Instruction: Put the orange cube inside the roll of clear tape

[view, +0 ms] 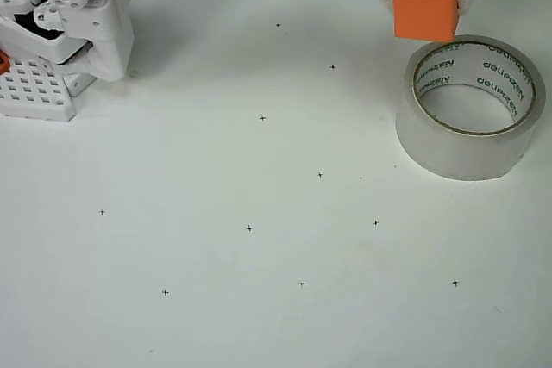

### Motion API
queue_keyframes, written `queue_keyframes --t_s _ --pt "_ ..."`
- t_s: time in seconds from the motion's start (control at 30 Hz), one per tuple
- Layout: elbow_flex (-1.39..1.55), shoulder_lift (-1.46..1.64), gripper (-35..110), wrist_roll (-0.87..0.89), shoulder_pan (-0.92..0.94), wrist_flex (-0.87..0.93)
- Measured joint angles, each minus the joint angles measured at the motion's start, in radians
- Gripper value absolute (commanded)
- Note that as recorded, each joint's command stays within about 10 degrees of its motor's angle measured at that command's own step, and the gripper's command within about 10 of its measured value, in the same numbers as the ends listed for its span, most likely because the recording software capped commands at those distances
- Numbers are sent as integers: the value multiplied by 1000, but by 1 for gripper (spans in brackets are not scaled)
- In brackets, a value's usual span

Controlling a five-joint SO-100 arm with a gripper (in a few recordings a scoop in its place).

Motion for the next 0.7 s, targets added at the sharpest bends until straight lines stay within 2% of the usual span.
queue_keyframes --t_s 0.7 --pt "-187 -176 11 -52 18 17"
